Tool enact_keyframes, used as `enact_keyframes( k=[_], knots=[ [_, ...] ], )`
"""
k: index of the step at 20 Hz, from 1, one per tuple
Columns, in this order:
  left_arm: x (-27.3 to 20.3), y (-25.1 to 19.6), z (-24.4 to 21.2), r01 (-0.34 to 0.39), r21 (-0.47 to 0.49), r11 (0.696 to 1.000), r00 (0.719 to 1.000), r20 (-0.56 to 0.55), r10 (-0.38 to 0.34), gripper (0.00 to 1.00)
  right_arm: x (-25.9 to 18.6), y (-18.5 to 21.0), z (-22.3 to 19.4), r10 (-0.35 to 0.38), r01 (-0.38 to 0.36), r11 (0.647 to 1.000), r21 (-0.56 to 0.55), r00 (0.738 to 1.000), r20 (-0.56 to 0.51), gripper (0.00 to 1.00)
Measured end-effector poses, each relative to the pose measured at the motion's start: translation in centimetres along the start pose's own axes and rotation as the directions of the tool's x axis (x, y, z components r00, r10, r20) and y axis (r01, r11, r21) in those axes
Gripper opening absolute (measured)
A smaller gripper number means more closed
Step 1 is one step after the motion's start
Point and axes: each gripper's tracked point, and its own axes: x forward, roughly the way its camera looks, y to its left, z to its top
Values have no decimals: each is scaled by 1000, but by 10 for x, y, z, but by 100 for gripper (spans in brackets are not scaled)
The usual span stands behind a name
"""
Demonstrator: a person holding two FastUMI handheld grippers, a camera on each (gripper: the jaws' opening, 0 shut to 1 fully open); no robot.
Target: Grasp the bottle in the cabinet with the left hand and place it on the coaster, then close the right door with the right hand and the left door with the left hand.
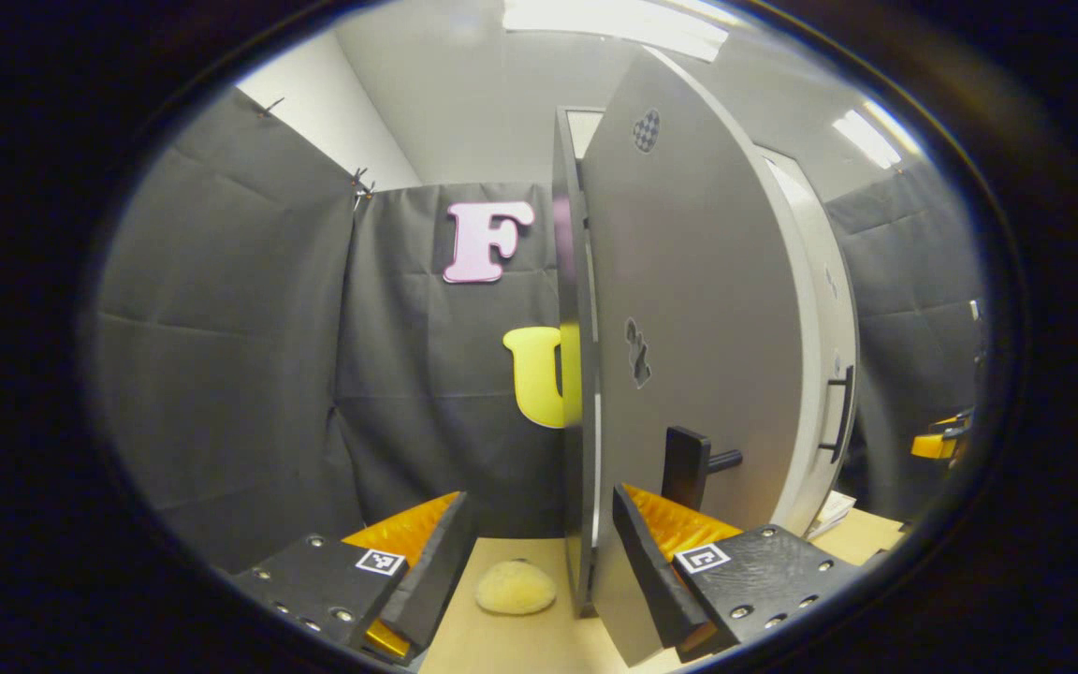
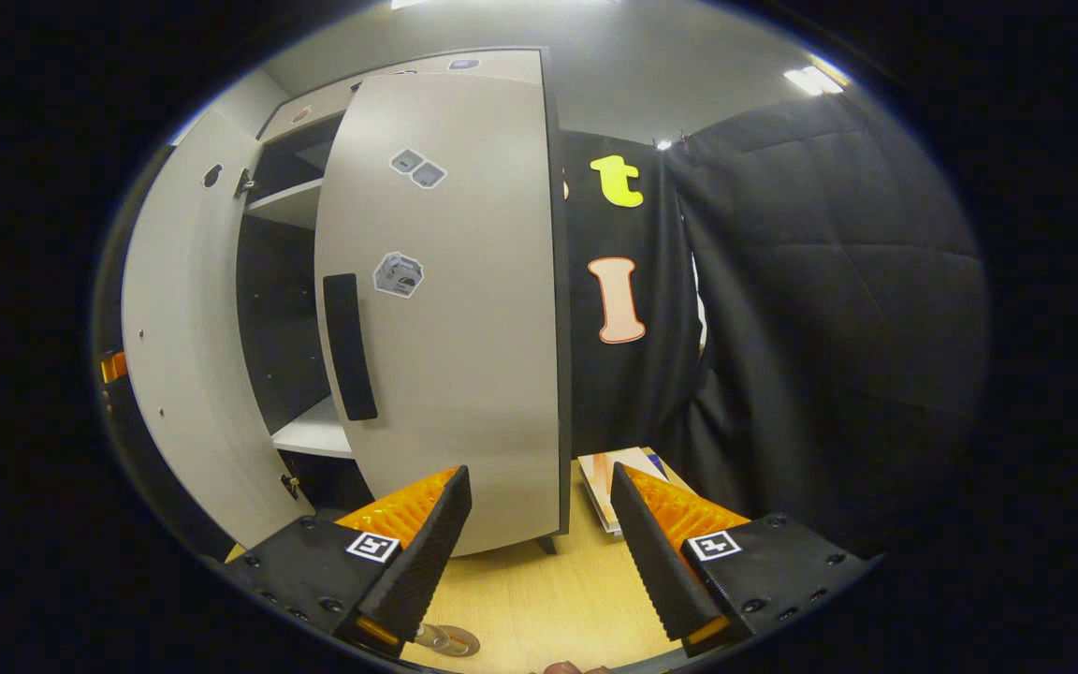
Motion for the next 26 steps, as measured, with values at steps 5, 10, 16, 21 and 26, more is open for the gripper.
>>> enact_keyframes(
  k=[5,10,16,21,26],
  knots=[
    [2,-41,2,2,-6,1000,1000,-2,-2,89,1,-17,-4,28,-28,1000,10,1000,-6,96],
    [10,-84,6,-60,-15,998,998,-2,60,89,-2,-54,-8,13,-12,999,39,1000,-14,96],
    [23,-154,13,-75,0,997,997,10,75,90,-5,-90,-14,14,-13,999,48,1000,-23,96],
    [-14,-196,6,-69,-97,993,997,28,72,90,1,-112,-7,60,-59,994,97,998,-4,96],
    [-76,-211,-15,-86,-65,994,996,-11,85,89,13,-123,-6,118,-118,991,60,993,10,98]
  ],
)
